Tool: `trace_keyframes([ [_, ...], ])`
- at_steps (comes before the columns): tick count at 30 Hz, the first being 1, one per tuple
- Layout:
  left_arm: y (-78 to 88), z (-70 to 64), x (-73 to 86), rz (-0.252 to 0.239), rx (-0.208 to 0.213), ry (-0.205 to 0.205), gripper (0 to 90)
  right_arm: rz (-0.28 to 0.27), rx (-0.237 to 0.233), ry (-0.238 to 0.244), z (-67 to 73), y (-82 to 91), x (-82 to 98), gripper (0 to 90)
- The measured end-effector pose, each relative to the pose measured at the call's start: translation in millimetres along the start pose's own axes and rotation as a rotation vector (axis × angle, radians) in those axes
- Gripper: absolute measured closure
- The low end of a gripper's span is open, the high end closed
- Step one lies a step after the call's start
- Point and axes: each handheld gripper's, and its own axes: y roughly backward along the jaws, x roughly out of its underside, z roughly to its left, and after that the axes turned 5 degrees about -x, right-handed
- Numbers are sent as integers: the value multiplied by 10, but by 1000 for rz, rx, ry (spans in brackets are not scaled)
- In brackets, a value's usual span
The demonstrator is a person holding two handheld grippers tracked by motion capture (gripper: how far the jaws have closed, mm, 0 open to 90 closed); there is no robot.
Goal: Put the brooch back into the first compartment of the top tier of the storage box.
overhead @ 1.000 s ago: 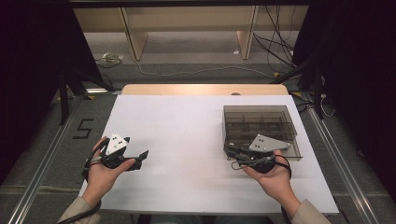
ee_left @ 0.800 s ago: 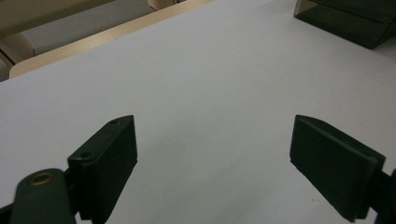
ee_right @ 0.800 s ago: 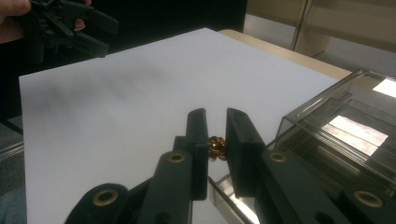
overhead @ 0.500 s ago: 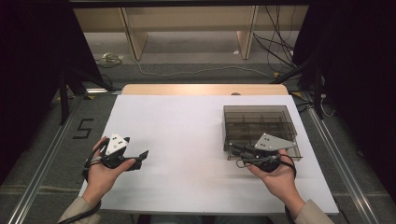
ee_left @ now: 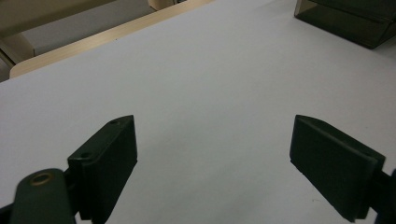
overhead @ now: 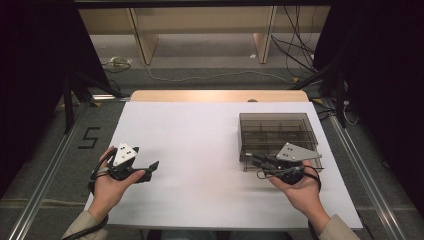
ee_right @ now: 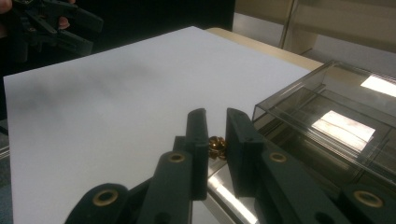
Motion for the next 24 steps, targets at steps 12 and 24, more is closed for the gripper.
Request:
trace_keyframes([
  [12,0,-2,0,2,0,-2,148,-3,8,-4,-20,30,12,806],
  [24,-1,-3,-1,1,1,-3,148,0,20,-13,-39,41,15,805],
])
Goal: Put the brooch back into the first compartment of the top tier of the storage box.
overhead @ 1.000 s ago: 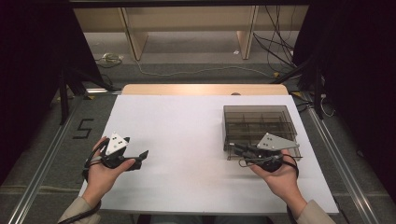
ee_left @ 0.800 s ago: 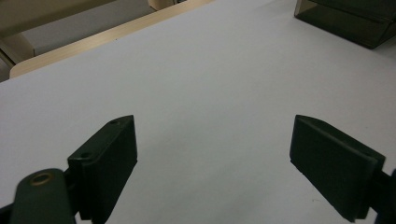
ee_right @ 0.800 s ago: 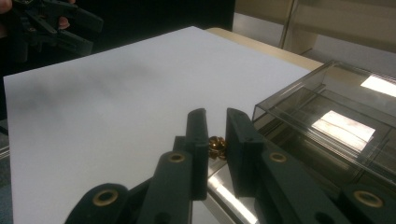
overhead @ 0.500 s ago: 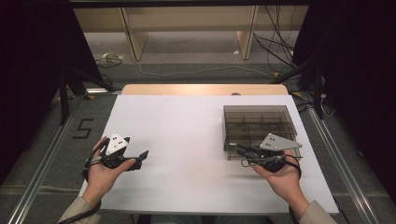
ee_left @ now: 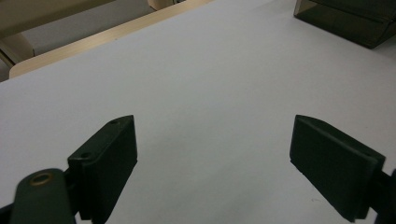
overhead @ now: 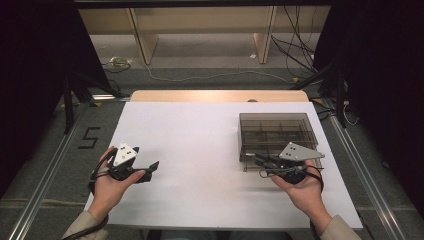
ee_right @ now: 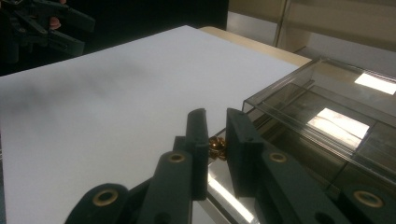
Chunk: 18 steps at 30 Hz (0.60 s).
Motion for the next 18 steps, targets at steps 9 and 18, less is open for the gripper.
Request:
trace_keyframes([
  [9,1,0,-1,0,0,0,148,10,14,-8,-16,1,5,805],
  [18,-1,1,-1,0,0,0,148,25,36,-18,-42,-3,16,805],
])
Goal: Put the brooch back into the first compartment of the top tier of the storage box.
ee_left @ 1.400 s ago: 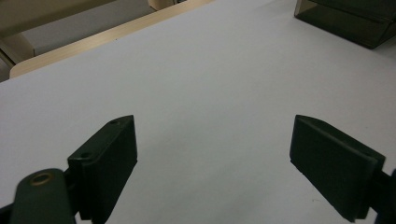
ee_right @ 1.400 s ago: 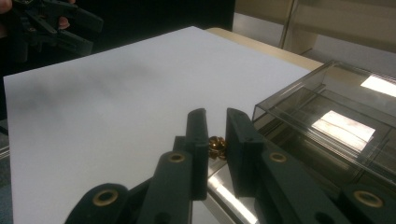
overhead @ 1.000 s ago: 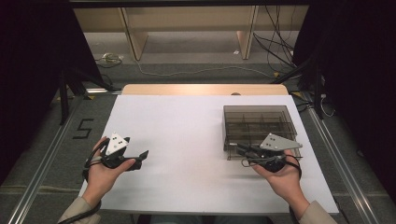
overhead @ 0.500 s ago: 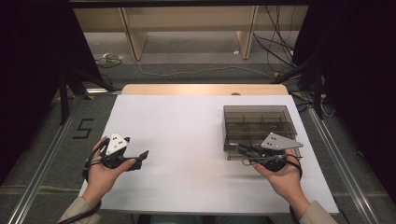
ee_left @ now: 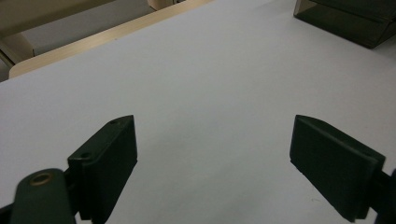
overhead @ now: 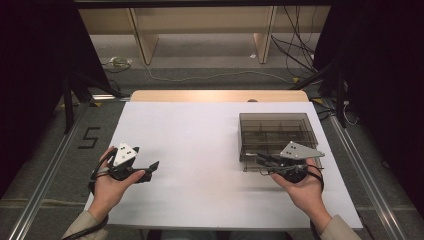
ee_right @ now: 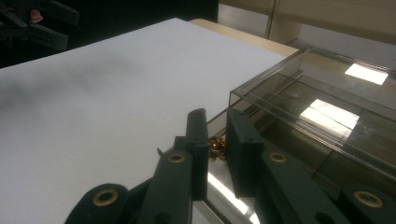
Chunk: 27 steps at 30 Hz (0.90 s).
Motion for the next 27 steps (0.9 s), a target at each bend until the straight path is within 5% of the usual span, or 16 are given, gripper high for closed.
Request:
trace_keyframes([
  [27,-6,-1,0,4,2,0,148,44,19,-25,-26,-41,13,804],
])
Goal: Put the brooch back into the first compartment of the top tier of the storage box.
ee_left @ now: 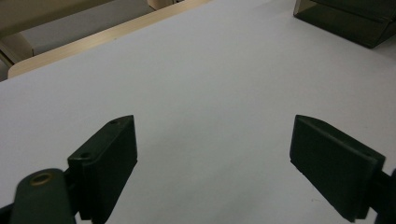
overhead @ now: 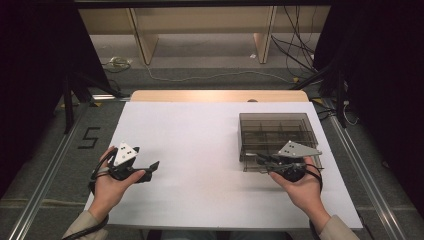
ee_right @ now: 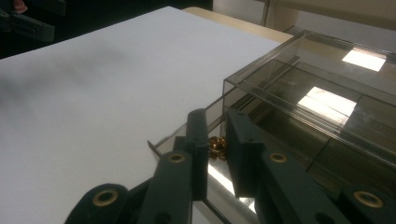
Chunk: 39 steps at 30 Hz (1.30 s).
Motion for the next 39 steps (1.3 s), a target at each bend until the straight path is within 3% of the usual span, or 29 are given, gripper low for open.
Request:
trace_keyframes([
  [39,-12,-9,-1,3,3,-7,150,62,-7,-16,-16,-142,0,803],
])
